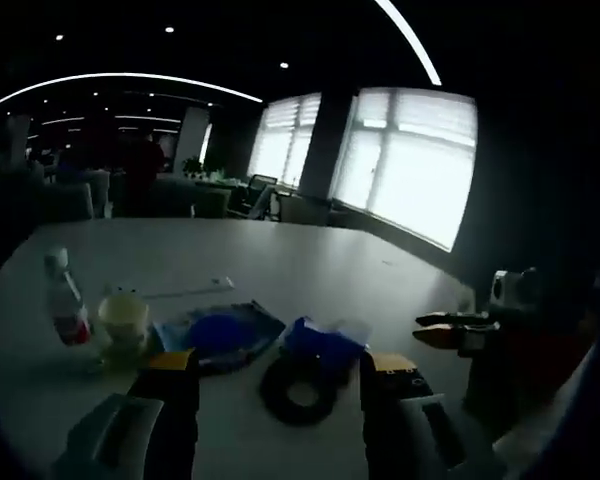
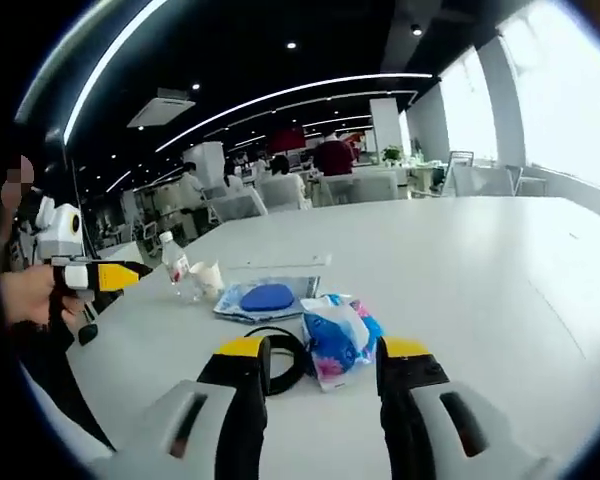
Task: Arrange the tabletop items into an orderly group along one side of the table until the central work area is clear of visible clutter.
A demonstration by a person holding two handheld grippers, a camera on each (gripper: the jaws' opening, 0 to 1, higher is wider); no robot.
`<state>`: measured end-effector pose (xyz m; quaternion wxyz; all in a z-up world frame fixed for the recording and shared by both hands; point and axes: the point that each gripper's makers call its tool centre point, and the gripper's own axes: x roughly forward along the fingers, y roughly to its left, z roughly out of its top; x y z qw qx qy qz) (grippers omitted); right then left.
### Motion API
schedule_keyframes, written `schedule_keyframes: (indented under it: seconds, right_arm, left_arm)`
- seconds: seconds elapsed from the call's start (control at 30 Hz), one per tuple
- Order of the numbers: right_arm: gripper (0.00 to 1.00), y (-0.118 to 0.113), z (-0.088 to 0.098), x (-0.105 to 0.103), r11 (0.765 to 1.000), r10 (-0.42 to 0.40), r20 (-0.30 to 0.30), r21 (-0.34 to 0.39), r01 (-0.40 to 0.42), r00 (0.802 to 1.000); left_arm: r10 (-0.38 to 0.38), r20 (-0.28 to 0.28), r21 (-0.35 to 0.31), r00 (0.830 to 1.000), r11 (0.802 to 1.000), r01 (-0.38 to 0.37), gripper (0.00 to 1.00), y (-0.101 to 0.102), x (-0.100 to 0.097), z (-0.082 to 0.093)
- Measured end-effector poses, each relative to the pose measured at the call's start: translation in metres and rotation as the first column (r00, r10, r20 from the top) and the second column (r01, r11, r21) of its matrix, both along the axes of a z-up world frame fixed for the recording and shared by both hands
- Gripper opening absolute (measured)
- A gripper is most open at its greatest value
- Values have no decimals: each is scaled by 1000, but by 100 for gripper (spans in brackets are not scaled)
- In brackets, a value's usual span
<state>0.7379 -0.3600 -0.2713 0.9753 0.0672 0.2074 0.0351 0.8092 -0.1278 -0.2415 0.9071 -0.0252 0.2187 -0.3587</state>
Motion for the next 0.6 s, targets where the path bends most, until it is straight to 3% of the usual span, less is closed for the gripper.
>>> schedule_keyframes:
  seconds: [0.07, 0.1, 0.17, 0.23, 0.3, 0.33, 0.37, 0.43, 0.5, 0.6]
  right_arm:
    - [48, -1, 0, 5, 1000, -1, 1, 21, 1, 1000]
    - [52, -2, -4, 5, 999, -18, -31, 37, 20, 999]
    - [58, 2, -4, 9, 999, -17, -33, 32, 18, 999]
    - [58, 6, -1, 12, 1000, -12, -25, 21, 13, 1000]
    - [61, 9, -2, 13, 999, -14, -55, 34, 15, 998]
    - [61, 10, 0, 15, 1000, -4, -29, 29, 5, 1000]
    - [61, 14, 3, 17, 1000, 5, -16, 30, -4, 1000]
    - [64, 16, 2, 17, 1000, 3, -47, 24, -2, 999]
    - [74, 21, 2, 18, 998, -8, -75, 68, 13, 997]
    - [80, 25, 1, 20, 996, -9, -113, 82, 19, 993]
  left_arm:
    - [2, -15, -22, 1000, 1000, -2, 76, -1, 2, 1]
    - [14, -60, -17, 998, 1000, -15, 81, -1, 0, -3]
    - [28, -29, -29, 999, 999, -29, 89, -1, 4, 3]
    - [11, -49, -9, 999, 1000, -12, 91, -2, 3, 1]
    - [17, -54, 1, 998, 1000, -17, 97, 0, 5, 1]
    - [19, -54, 5, 998, 1000, -19, 99, 1, 6, 1]
    - [14, -70, 1, 997, 1000, -14, 99, 0, 6, 0]
    - [34, -81, -10, 996, 999, -34, 100, 3, 9, 1]
    - [21, -96, -14, 995, 1000, -22, 100, 2, 7, 5]
    - [32, -59, 0, 998, 999, -32, 99, 8, 12, 11]
